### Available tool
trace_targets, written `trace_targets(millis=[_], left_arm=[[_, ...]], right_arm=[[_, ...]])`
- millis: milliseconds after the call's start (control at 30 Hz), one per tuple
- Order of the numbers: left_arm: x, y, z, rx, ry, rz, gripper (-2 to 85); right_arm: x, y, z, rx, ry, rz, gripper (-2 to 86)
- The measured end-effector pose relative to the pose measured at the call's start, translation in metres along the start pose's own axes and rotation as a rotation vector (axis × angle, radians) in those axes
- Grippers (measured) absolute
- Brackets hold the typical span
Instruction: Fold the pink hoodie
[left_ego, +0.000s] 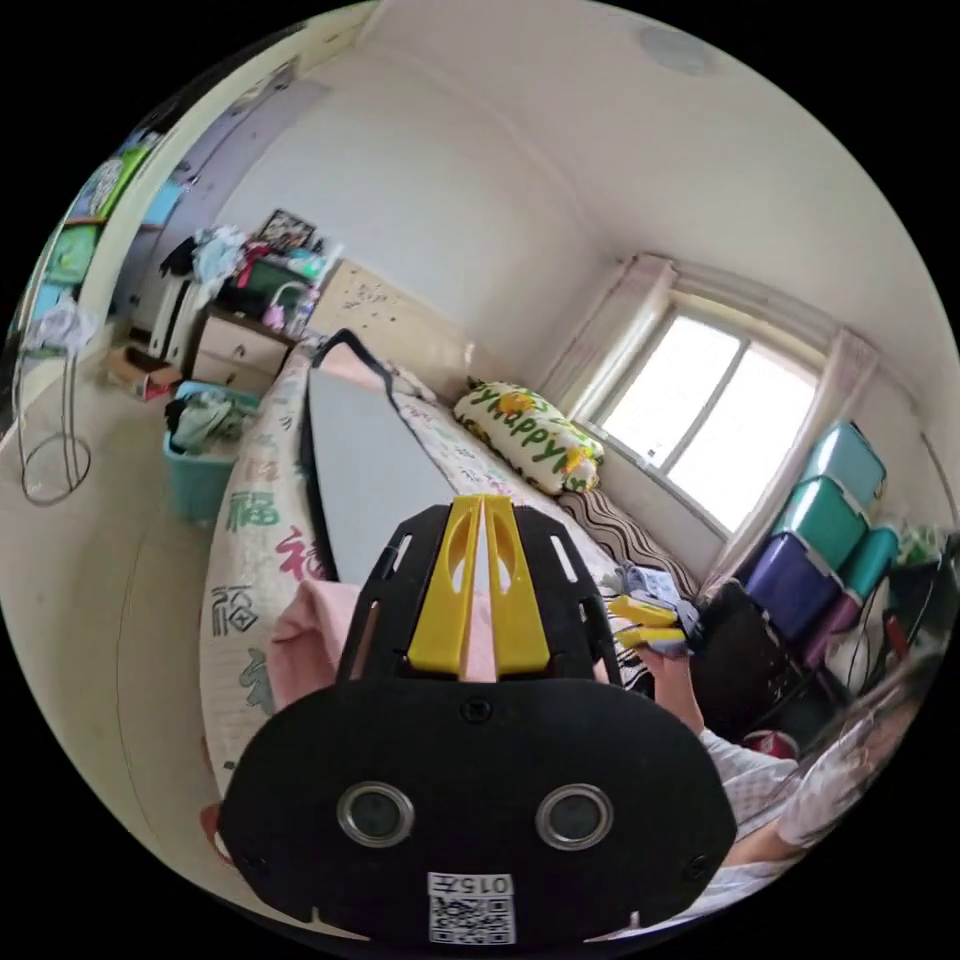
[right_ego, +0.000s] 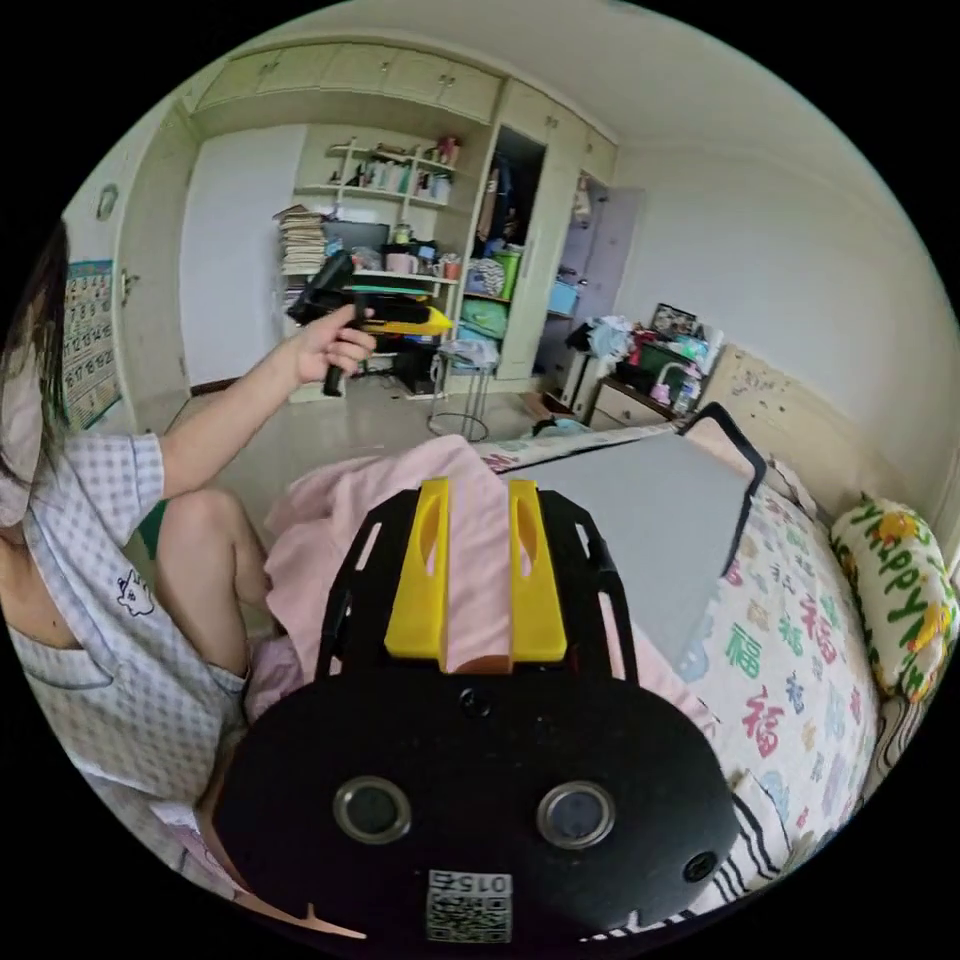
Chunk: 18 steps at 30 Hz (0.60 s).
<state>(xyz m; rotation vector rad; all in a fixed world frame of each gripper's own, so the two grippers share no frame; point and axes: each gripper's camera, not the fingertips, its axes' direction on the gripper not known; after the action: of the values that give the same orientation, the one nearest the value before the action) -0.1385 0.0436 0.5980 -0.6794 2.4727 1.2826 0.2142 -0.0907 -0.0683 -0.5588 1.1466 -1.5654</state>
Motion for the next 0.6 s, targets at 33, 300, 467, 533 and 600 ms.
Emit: trace_targets(millis=[33, 300, 467, 533, 600], left_arm=[[-0.027, 0.005, -0.001, -0.031, -0.021, -0.041, 1.6], [-0.128, 0.045, 0.027, -0.425, -0.298, 0.037, 9.5], [-0.141, 0.058, 0.059, -0.434, -0.282, 0.077, 10.0], [-0.138, 0.059, 0.072, -0.432, -0.231, 0.092, 10.7], [-0.136, 0.061, 0.087, -0.492, -0.285, 0.117, 11.8]], right_arm=[[-0.029, -0.013, 0.019, -0.014, -0.07, -0.028, 11.9], [-0.153, -0.05, 0.134, -0.253, -0.174, -0.234, 14.4], [-0.177, -0.054, 0.194, -0.456, -0.209, -0.266, 10.9], [-0.181, -0.051, 0.202, -0.477, -0.14, -0.283, 5.9], [-0.183, -0.048, 0.202, -0.468, -0.124, -0.304, 4.0]])
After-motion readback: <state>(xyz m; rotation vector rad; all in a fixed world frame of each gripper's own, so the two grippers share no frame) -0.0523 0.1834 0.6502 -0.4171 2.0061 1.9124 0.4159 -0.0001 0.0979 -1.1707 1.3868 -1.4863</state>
